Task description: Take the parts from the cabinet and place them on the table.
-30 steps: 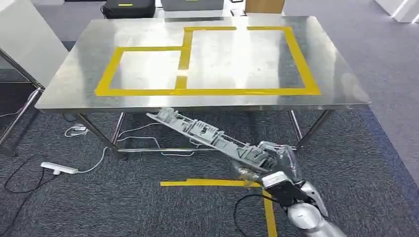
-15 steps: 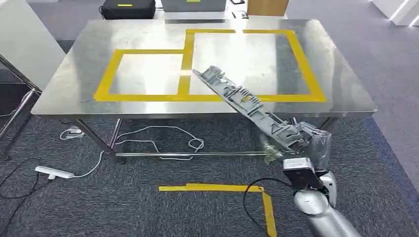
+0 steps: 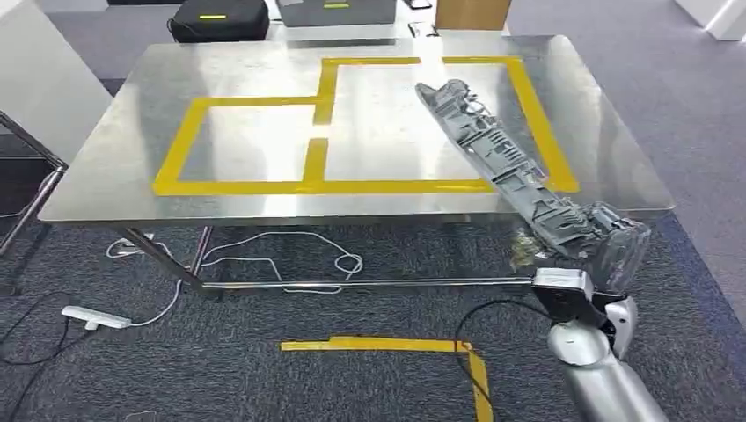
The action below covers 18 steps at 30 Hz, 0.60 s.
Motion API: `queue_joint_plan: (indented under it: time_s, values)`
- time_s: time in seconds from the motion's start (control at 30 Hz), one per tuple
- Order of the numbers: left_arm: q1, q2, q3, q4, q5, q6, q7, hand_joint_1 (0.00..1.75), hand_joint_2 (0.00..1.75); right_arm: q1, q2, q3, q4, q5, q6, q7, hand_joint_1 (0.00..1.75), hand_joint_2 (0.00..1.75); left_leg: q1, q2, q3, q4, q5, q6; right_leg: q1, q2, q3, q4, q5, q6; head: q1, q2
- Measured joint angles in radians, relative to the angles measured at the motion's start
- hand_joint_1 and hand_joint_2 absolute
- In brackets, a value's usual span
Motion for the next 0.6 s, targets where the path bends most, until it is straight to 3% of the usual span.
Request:
queue_joint_plan:
  time_s: [0.03,0.1,0.13,0.17,0.2,0.27,0.3,0.33,0.37,0.43,0.5,0.53,0.6]
  values:
    - [-0.001,0.0,0.0,0.0,-0.003,0.0,0.0,0.0,0.0,-0.002,0.01,-0.006,0.002,-0.001,-0.002,-0.007,1.64,1.75,0.001,0.0,-0.034,0.064,-0.028,-0.003,0.0,0.0,0.004,0.0,-0.003,-0.004,-0.001,0.0]
    - [0.0,0.002,0.0,0.0,-0.003,0.0,-0.001,0.0,0.0,-0.003,0.024,-0.011,0.005,-0.003,-0.005,-0.013,1.64,1.75,0.002,0.0,-0.136,0.235,-0.087,-0.006,0.003,0.0,0.011,0.0,-0.011,-0.011,-0.001,0.0]
    - [0.002,0.002,0.0,0.0,-0.003,-0.001,-0.001,0.0,0.0,-0.001,0.027,-0.012,0.008,-0.003,-0.005,-0.013,1.64,1.75,0.002,0.0,-0.176,0.289,-0.09,-0.006,0.004,0.001,0.017,0.0,-0.016,-0.012,-0.002,0.0]
    - [0.004,0.002,0.0,0.0,-0.003,-0.002,-0.001,0.0,0.0,0.002,0.03,-0.014,0.011,-0.003,-0.005,-0.012,1.64,1.75,0.002,0.0,-0.191,0.289,-0.064,-0.004,0.006,0.002,0.025,0.0,-0.021,-0.012,0.0,0.0]
    - [0.005,0.002,0.0,0.0,-0.003,-0.002,-0.001,0.0,0.0,0.004,0.032,-0.015,0.014,-0.003,-0.005,-0.012,1.64,1.75,0.001,0.0,-0.186,0.253,-0.016,0.0,0.007,0.004,0.035,0.0,-0.028,-0.012,-0.001,0.0]
    - [0.005,0.004,0.0,0.0,-0.003,-0.002,-0.001,0.0,0.0,0.004,0.04,-0.018,0.017,-0.003,-0.005,-0.012,1.64,1.75,-0.002,0.0,-0.132,0.088,0.109,0.015,0.012,0.005,0.06,0.0,-0.044,-0.01,-0.001,0.0]
    - [0.006,0.007,0.0,0.0,-0.003,-0.002,-0.001,0.0,0.0,0.002,0.042,-0.019,0.018,-0.004,-0.006,-0.012,1.64,1.75,-0.007,0.0,-0.11,0.039,0.128,0.026,0.011,0.004,0.062,-0.002,-0.05,-0.009,0.0,0.0]
    - [0.005,0.006,0.0,0.0,-0.003,0.0,0.0,0.0,0.0,-0.003,0.043,-0.019,0.021,-0.006,-0.008,-0.012,1.64,1.75,-0.009,0.002,-0.101,0.024,0.117,0.029,0.019,0.007,0.068,0.0,-0.056,0.0,0.001,0.0]
    - [0.003,0.008,-0.001,0.0,-0.004,0.002,0.0,0.0,0.0,-0.007,0.043,-0.019,0.024,-0.012,-0.009,-0.01,1.64,1.75,-0.01,0.003,-0.089,0.0,0.097,0.033,0.016,0.005,0.063,0.0,-0.056,0.004,-0.002,0.0]
    - [0.004,0.008,0.0,0.0,-0.003,0.004,0.0,0.0,0.0,-0.009,0.043,-0.019,0.031,-0.027,-0.01,0.0,1.64,1.75,-0.013,0.002,-0.092,-0.003,0.094,0.035,0.014,0.003,0.065,-0.011,-0.057,0.014,-0.002,0.0]
    - [0.007,0.005,0.0,0.0,-0.003,0.004,-0.001,0.0,0.0,-0.009,0.043,-0.019,0.04,-0.038,-0.011,0.003,1.64,1.75,-0.001,0.002,-0.072,-0.029,0.098,0.04,0.014,0.001,0.057,0.007,-0.071,0.028,0.001,0.0]
    - [0.006,0.005,0.0,0.0,-0.003,0.004,-0.001,0.0,0.0,-0.012,0.043,-0.018,0.044,-0.043,-0.011,0.002,1.64,1.75,0.001,0.003,-0.069,-0.03,0.095,0.044,0.013,0.001,0.027,0.059,-0.094,0.031,0.004,0.0]
    - [0.004,0.005,0.0,0.0,-0.003,0.0,-0.001,0.0,0.0,-0.013,0.043,-0.018,0.051,-0.053,-0.011,-0.001,1.64,1.75,0.001,0.002,-0.064,-0.03,0.088,0.05,0.007,0.001,-0.067,0.219,-0.151,0.041,0.004,0.0]
